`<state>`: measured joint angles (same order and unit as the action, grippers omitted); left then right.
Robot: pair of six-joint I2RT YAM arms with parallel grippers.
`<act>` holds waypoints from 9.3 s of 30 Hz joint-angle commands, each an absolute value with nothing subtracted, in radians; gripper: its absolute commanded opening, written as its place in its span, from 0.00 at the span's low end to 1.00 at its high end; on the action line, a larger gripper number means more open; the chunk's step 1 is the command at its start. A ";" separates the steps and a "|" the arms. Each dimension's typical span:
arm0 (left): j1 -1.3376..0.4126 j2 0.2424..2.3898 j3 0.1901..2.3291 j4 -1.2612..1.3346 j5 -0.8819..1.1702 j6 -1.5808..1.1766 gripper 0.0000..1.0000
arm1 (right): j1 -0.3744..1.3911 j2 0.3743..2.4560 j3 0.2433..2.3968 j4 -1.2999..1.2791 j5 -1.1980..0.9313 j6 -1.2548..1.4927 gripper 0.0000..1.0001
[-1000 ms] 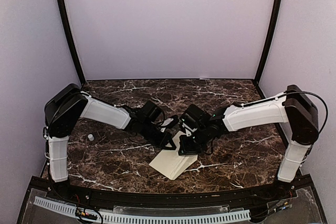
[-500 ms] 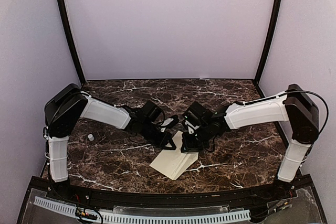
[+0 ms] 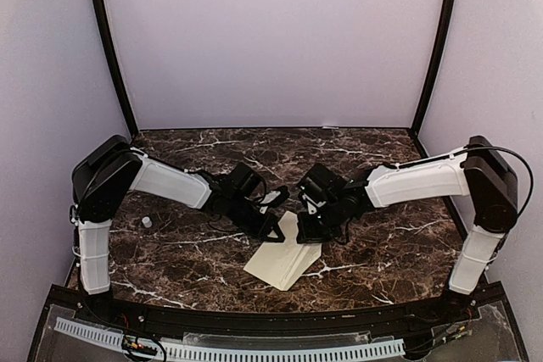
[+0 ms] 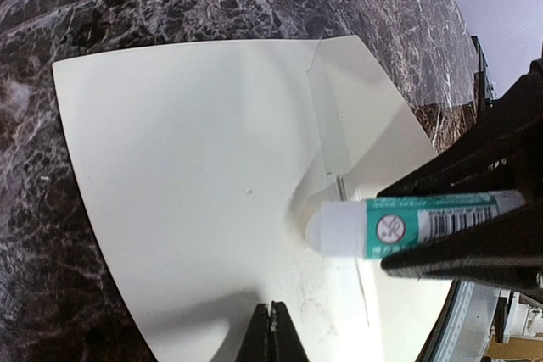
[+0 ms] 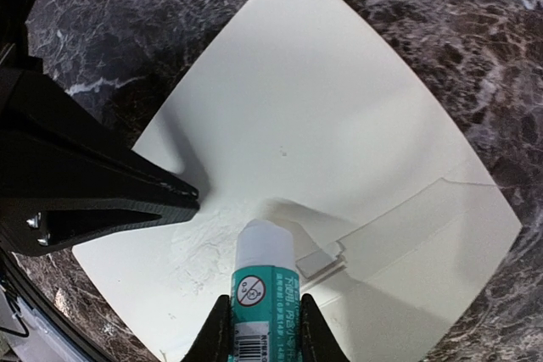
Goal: Place the letter into the envelope and seal it
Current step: Paint the envelope at the center of the board, then place the solid glue at the center of the board, then seal the envelope flap on the envelope.
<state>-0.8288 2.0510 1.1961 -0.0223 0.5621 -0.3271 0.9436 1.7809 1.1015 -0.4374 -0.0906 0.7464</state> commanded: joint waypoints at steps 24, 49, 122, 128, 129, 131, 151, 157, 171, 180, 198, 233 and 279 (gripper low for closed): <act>-0.739 1.342 0.831 0.373 0.522 -0.806 0.53 | 0.902 0.980 0.682 0.055 -0.128 0.788 0.00; -1.004 1.237 0.945 0.477 0.452 -0.995 0.78 | 1.119 1.107 0.787 0.499 -0.224 0.646 0.00; -1.014 1.289 0.934 0.459 0.606 -1.098 0.21 | 1.138 1.147 0.826 0.315 -0.170 0.568 0.00; -1.015 1.287 0.920 0.495 0.600 -1.115 0.11 | 1.138 1.149 0.826 0.299 -0.161 0.569 0.02; -1.014 1.282 0.918 0.496 0.592 -1.113 0.09 | 1.137 1.147 0.823 0.296 -0.156 0.570 0.06; -1.011 1.264 0.908 0.478 0.554 -1.098 0.07 | 1.137 1.138 0.812 0.295 -0.143 0.573 0.17; -0.804 1.044 0.785 -0.350 -0.159 -0.673 0.02 | 1.135 1.007 0.704 -0.125 0.225 0.767 0.70; -0.774 1.088 0.758 -0.450 -0.261 -0.632 0.04 | 1.135 1.013 0.676 -0.166 0.232 0.837 0.70; -0.742 1.227 0.693 -0.426 -0.331 -0.619 0.04 | 1.134 1.074 0.662 -0.123 0.212 0.878 0.69; -0.742 1.260 0.680 -0.420 -0.348 -0.608 0.11 | 1.135 1.090 0.656 -0.116 0.207 0.897 0.69; -0.742 1.116 0.747 -0.529 -0.297 -0.621 0.81 | 1.126 1.086 0.654 -0.207 0.238 0.993 0.69; -0.938 1.755 0.951 -0.006 0.281 -0.619 0.14 | 0.963 1.469 0.591 0.122 -0.068 1.056 0.10; -0.966 1.672 0.866 0.208 0.332 -0.712 0.01 | 0.987 1.835 0.751 0.250 -0.170 1.025 0.04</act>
<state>-0.9474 1.7130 0.8581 0.1413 0.3054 -0.6743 0.9810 1.8072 0.7773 0.2832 -0.1894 1.0103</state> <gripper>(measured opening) 0.016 0.045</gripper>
